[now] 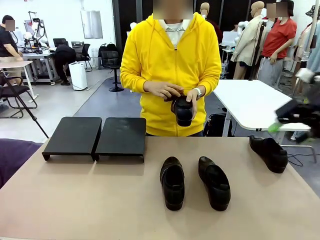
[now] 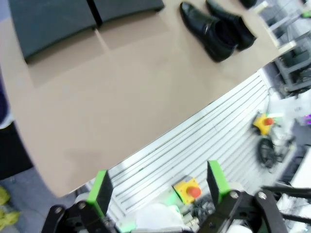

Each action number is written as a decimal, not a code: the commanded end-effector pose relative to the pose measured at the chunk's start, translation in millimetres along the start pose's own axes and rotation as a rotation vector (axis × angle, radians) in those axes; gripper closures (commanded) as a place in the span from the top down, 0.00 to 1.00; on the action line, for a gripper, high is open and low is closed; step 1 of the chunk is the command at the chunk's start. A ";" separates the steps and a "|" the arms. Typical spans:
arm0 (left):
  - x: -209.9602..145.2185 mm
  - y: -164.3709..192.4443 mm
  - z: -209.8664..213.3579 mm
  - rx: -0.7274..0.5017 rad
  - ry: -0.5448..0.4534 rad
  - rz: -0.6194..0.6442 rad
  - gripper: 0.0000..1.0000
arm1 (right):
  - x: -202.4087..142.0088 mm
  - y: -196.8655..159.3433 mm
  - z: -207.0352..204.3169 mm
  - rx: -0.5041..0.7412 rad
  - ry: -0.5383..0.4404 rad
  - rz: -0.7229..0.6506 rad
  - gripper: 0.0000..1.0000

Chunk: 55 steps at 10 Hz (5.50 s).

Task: Organize the shoes by placing them on the stand.
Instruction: Pick up one Shoe and place it in the middle of the table.

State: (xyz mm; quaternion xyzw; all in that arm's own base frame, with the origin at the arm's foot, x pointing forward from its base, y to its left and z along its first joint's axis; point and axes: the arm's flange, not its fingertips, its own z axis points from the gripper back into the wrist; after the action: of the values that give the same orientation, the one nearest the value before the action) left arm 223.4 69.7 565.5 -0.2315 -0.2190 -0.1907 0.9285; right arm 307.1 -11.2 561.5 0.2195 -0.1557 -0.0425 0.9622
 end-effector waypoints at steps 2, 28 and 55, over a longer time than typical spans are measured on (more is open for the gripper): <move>-1.1 1.2 2.0 -0.012 -0.002 -0.012 1.00 | -34.0 -48.8 39.2 -0.023 -0.086 -0.062 1.00; -1.1 1.2 2.0 -0.012 -0.002 -0.012 1.00 | -131.5 -190.1 138.6 0.104 -0.332 -0.346 1.00; -1.1 1.2 2.0 -0.012 -0.002 -0.012 1.00 | 17.6 174.2 -352.3 -0.248 0.264 0.125 1.00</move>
State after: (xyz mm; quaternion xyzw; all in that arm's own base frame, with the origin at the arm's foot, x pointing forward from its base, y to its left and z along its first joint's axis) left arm 223.5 69.9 565.4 -0.2310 -0.2182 -0.1907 0.9288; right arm 429.6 277.3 336.4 0.1048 -0.0331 0.0427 0.9930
